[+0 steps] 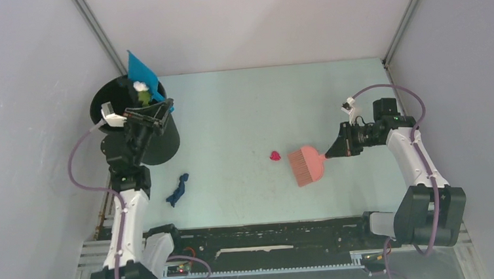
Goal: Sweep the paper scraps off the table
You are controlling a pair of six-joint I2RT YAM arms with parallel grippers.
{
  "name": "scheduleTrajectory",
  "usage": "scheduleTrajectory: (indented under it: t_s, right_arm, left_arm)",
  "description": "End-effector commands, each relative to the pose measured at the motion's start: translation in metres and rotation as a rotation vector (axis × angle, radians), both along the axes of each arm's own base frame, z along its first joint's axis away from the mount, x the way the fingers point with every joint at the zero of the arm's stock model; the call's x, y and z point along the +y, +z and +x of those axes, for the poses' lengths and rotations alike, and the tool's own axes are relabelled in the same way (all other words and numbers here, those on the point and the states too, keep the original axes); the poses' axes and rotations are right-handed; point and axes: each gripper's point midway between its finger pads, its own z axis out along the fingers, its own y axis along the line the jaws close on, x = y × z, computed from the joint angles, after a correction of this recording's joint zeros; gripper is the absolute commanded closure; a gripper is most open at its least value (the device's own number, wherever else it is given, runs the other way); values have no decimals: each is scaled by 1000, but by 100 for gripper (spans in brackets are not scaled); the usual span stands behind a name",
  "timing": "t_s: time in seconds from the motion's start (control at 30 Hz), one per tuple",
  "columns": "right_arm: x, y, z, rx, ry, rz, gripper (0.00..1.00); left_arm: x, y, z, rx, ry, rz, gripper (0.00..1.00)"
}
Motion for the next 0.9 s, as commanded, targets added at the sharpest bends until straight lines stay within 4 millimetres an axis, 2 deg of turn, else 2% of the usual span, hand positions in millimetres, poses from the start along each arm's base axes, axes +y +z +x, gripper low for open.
scheduleTrajectory:
  t_s: [0.0,0.1,0.2,0.37,0.53,0.87]
  right_arm:
    - [-1,7,3,-54,8,-2,100]
    - [-1,7,3,-54,6,-6,100]
    - [-1,7,3,-54,8,-5,100]
    - [-1,6,4,-50,7,-4,100]
    - [-1,5,4,-46,7,-2,100]
    - [-1,6,4,-47,8,-3,100]
  left_arm:
    - [-3,82,-32,-364,-169,-251,100]
    - [8,95,-42,-473,-227,-397,100]
    - [14,97,-41,-492,-308,-524,100]
    - [8,107,-55,-548,-314,-455,100]
    - [15,90,-42,-473,-306,-528,100]
    - [8,92,-52,-505,-307,-462,100]
